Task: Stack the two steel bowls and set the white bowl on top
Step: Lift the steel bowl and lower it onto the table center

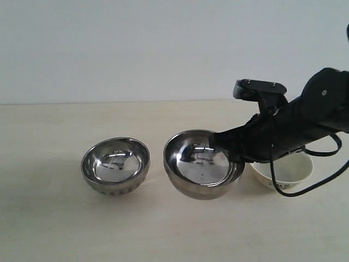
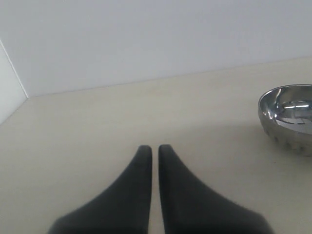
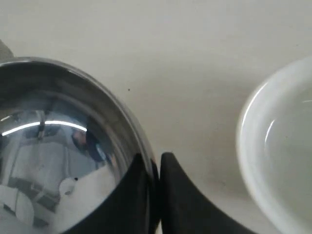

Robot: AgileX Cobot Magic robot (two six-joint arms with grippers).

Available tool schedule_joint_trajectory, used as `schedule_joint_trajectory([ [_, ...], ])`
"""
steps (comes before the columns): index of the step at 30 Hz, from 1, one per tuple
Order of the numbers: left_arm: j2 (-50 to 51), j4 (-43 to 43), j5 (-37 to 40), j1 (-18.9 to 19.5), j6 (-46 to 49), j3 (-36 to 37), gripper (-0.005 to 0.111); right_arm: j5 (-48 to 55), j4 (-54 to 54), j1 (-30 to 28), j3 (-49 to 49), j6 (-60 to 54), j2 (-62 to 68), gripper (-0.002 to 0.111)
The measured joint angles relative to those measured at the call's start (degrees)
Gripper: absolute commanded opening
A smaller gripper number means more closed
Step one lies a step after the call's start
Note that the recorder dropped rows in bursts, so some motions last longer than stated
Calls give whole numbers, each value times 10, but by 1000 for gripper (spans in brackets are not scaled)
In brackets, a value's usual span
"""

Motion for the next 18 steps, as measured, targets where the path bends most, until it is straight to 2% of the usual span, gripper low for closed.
schedule_joint_trajectory([
  [12, 0, 0, 0, 0, 0, 0, 4, -82, 8, 9, 1, 2, 81, 0],
  [14, 0, 0, 0, 0, 0, 0, 4, -82, 8, 9, 1, 2, 81, 13],
  [16, 0, 0, 0, 0, 0, 0, 4, -82, 9, 9, 1, 2, 81, 32],
  [17, 0, 0, 0, 0, 0, 0, 4, -82, 9, 9, 1, 2, 81, 38],
  [18, 0, 0, 0, 0, 0, 0, 4, -82, 9, 9, 1, 2, 81, 38],
])
